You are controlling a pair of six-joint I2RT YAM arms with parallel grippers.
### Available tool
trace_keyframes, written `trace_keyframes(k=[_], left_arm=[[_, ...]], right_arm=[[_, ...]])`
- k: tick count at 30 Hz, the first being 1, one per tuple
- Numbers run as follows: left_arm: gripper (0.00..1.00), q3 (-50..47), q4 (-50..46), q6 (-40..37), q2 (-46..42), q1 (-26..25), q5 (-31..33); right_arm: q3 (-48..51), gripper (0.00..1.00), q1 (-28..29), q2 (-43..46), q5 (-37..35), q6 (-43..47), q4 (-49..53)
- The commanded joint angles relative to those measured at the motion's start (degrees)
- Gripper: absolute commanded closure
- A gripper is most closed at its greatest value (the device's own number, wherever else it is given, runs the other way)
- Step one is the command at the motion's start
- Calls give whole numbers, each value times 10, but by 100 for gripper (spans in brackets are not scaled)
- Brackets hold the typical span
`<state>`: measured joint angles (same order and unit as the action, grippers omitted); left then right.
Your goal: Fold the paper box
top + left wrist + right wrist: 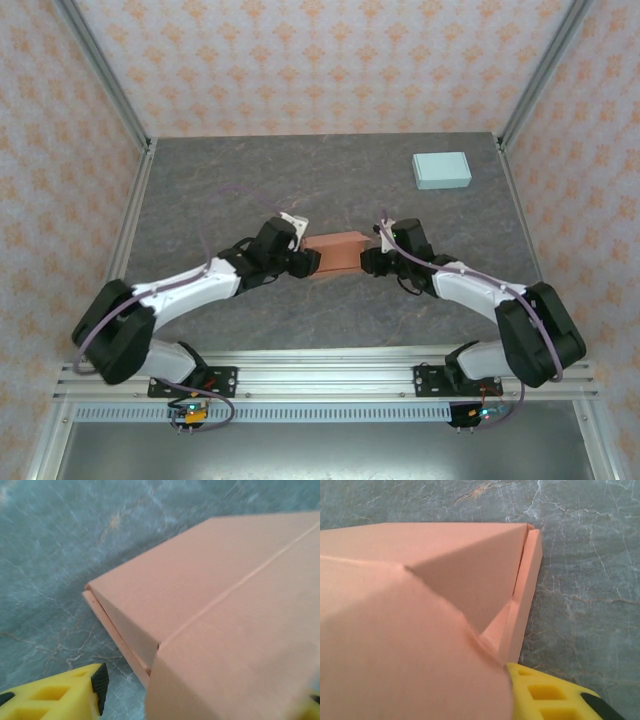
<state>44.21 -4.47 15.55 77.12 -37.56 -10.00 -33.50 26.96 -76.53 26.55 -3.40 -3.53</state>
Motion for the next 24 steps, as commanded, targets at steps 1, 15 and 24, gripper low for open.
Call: trace_keyframes(k=[1,15,24], left_arm=[[35,-14,4,-4,-61,-3,17],[30,73,-103,71,-42,55,167],[39,227,-134,-54,132,75,14]], right_arm=[[13,65,3,41,-4,21,-23],[51,37,3,239,8,18,45],[23,28,-7,274,-73,18,17]])
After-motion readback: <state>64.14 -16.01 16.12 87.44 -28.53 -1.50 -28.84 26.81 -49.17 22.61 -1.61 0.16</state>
